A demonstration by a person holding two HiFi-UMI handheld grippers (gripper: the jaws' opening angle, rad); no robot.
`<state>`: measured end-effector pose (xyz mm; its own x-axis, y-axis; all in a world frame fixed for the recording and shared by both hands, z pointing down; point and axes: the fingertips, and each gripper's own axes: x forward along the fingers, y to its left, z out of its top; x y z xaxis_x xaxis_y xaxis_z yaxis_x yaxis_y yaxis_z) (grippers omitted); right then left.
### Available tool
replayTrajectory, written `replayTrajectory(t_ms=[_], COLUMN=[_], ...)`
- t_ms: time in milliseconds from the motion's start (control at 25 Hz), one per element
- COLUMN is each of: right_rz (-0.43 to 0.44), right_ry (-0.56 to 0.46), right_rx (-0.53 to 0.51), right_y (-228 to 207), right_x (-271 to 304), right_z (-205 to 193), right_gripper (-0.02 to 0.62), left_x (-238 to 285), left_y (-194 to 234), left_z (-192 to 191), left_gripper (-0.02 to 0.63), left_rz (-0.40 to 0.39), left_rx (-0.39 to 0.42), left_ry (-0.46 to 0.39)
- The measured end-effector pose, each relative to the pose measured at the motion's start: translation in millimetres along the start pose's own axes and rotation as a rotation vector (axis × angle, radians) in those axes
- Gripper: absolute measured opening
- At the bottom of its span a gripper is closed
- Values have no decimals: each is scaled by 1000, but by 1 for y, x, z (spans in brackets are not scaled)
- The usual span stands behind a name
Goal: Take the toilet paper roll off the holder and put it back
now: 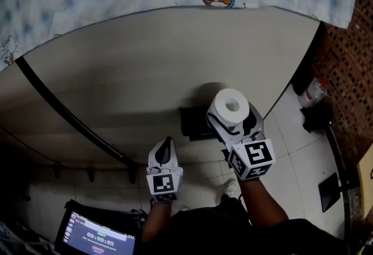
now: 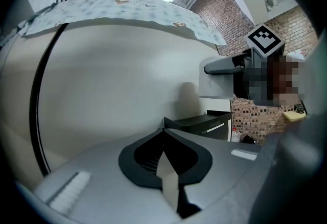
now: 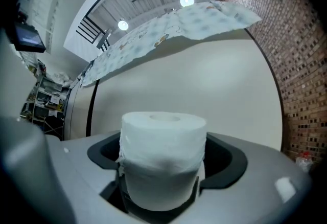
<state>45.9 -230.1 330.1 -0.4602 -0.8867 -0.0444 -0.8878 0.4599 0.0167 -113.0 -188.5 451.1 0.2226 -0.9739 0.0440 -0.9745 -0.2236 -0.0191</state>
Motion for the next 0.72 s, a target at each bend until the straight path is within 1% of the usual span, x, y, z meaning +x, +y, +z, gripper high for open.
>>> replayTrajectory(t_ms=[120,200,440,520,640,720], right_rz=[-21,-28,-26,-24,-27,-26], right_ry=[0,3,0,0,3,0], right_rx=[2,2,5,6,8,6], right_y=[-6,-9,-11,-13,-18,-20], right_x=[-11,-16,-26,-27,-29,-29], right_z=[0,-1,-1,0,-1,1], right_gripper=[443,443,443,443,443,443], left_x=[0,1,6,8,11,13], left_y=[0,-5,-18,-22,-32,-39], left_z=[-7,-9,-36,-39,-37,-42], left_gripper=[15,15,15,15,15,15], left_rz=[3,-15,-44,-54,-84,-121], left_rx=[-6,1,30,32,30,27], left_ry=[13,10,64,68,72,69])
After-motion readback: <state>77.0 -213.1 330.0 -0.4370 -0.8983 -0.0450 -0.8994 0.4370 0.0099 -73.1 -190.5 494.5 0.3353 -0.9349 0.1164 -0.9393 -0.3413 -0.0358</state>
